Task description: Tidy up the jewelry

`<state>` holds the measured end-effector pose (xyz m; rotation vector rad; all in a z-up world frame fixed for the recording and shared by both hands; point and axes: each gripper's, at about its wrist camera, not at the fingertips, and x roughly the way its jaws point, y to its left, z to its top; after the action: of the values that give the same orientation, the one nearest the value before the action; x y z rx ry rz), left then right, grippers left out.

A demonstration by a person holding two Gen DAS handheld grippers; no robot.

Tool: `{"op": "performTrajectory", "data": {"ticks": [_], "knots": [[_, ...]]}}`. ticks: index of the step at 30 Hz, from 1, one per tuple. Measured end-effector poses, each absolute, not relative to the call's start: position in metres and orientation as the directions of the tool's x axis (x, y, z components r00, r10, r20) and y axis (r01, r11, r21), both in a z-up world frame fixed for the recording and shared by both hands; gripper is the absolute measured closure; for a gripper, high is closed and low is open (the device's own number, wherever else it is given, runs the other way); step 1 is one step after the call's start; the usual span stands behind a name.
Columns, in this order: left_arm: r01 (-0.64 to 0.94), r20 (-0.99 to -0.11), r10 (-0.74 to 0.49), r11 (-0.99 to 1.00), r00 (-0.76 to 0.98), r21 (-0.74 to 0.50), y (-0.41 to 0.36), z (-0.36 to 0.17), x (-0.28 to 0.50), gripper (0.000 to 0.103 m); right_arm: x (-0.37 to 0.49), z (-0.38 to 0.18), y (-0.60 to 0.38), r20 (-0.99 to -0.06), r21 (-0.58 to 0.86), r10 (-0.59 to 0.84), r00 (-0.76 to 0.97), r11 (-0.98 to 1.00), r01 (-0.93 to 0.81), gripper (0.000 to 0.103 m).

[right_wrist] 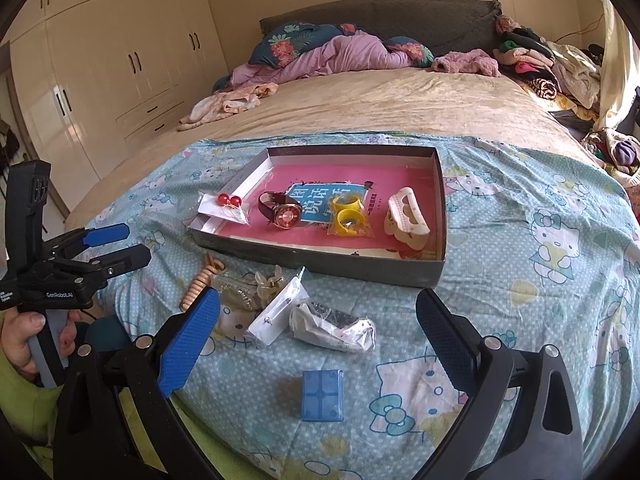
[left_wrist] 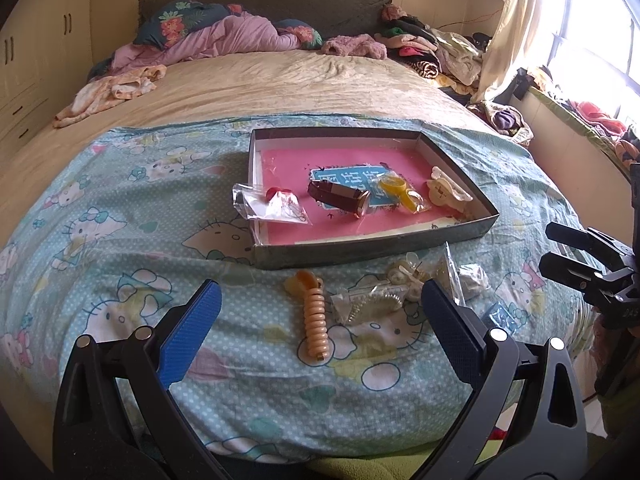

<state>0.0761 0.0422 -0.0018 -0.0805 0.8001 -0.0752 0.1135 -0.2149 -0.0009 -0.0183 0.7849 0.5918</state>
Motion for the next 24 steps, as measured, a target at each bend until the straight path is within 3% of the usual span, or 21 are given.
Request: {"op": "performTrajectory", "data": {"ticks": [24], "knots": [[0.020,-0.794,-0.089,0.995,0.602,-0.096,0.048,-0.053,0.076,0.011,0.104,-0.053,-0.203,-0.765,0.192,0.455,0.456,0.836,-0.514,0.005]]}}
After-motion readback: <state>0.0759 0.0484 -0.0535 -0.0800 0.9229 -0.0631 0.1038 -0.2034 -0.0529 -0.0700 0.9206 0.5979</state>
